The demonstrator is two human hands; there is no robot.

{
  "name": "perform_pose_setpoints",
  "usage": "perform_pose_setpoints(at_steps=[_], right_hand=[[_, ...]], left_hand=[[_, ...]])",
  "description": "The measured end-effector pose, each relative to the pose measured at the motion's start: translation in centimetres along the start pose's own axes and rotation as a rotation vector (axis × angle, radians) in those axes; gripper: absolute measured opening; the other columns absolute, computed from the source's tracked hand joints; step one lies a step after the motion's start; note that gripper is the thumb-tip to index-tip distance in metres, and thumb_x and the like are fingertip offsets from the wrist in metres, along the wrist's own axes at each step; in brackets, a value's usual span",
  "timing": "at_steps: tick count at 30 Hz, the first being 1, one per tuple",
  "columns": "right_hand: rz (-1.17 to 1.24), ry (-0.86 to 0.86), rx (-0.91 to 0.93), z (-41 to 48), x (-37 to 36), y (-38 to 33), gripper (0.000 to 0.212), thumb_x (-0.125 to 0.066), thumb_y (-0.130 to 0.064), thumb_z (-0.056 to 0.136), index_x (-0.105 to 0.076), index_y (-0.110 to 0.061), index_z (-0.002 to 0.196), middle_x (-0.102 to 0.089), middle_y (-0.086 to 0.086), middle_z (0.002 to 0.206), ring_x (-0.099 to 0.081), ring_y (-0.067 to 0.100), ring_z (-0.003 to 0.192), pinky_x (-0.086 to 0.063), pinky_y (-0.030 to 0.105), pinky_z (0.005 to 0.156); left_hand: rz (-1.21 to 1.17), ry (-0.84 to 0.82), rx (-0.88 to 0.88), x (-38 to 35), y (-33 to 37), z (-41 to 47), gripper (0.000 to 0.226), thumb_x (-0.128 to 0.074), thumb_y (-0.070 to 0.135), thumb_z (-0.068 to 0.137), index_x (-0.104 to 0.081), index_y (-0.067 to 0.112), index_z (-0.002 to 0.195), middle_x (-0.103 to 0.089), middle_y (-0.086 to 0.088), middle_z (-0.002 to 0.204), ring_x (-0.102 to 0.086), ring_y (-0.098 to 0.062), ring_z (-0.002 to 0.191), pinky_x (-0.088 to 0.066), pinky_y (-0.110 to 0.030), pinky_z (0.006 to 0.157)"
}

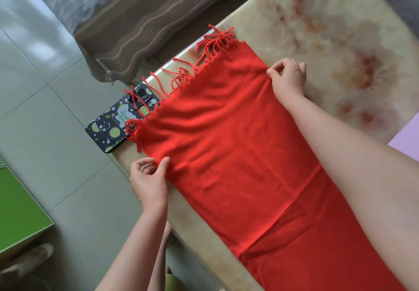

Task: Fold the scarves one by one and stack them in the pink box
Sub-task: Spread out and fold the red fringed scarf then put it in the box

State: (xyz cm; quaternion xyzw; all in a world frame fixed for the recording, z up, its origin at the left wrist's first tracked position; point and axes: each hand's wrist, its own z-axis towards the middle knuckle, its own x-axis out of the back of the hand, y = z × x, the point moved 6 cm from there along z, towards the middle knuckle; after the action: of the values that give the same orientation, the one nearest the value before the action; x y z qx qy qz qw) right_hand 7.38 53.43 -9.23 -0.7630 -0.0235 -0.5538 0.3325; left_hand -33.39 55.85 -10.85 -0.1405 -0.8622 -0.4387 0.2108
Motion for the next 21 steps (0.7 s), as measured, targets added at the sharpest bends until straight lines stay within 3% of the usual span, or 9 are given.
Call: perform_pose_setpoints(at_steps=[4,9,12,17,21], right_hand=[[0.057,0.006,0.016,0.4,0.5,0.2,0.015,-0.058,-0.020,0.089,-0.063,-0.009,0.097,-0.064,0.004,0.090,-0.050,0.029,0.110,-0.035,0.031,0.092],[0.099,-0.083,0.000,1.0,-0.2,-0.2,0.023,-0.067,-0.012,0.079,-0.057,-0.016,0.100,-0.048,-0.017,0.069,-0.054,0.027,0.106,-0.039,0.034,0.094],[0.057,-0.071,-0.029,1.5,0.0,-0.3,0.023,-0.064,-0.011,0.080,-0.050,-0.024,0.093,-0.050,-0.011,0.072,-0.055,0.027,0.106,-0.039,0.033,0.092],[0.022,-0.096,-0.092,1.7,0.4,0.9,0.018,-0.066,-0.010,0.079,-0.058,-0.022,0.090,-0.067,0.006,0.099,-0.057,0.027,0.108,-0.043,0.035,0.096],[-0.009,-0.162,-0.102,1.8,0.2,1.0,0.021,-0.065,-0.007,0.076,-0.062,-0.023,0.088,-0.061,-0.001,0.088,-0.060,0.024,0.104,-0.045,0.035,0.095]], left_hand=[[0.000,0.026,-0.017,0.0,0.2,0.0,0.032,-0.081,0.023,0.071,-0.050,0.029,0.074,-0.060,0.003,0.076,-0.059,-0.016,0.077,-0.052,-0.042,0.086],[-0.003,0.048,-0.012,0.0,0.1,0.1,0.032,-0.082,0.024,0.070,-0.051,0.028,0.073,-0.064,-0.003,0.080,-0.064,-0.025,0.081,-0.053,-0.042,0.083],[-0.009,0.037,-0.021,0.0,0.4,0.0,0.030,-0.082,0.022,0.071,-0.053,0.027,0.073,-0.064,-0.003,0.080,-0.062,-0.020,0.078,-0.051,-0.034,0.079],[-0.036,0.008,-0.010,-0.3,0.3,-0.3,0.029,-0.080,0.013,0.072,-0.053,0.025,0.069,-0.055,0.006,0.069,-0.049,-0.002,0.062,-0.041,-0.010,0.060],[-0.085,-0.035,0.011,-0.5,0.2,-0.2,0.028,-0.078,0.006,0.073,-0.055,0.022,0.070,-0.055,0.006,0.069,-0.049,-0.002,0.063,-0.040,-0.004,0.057]])
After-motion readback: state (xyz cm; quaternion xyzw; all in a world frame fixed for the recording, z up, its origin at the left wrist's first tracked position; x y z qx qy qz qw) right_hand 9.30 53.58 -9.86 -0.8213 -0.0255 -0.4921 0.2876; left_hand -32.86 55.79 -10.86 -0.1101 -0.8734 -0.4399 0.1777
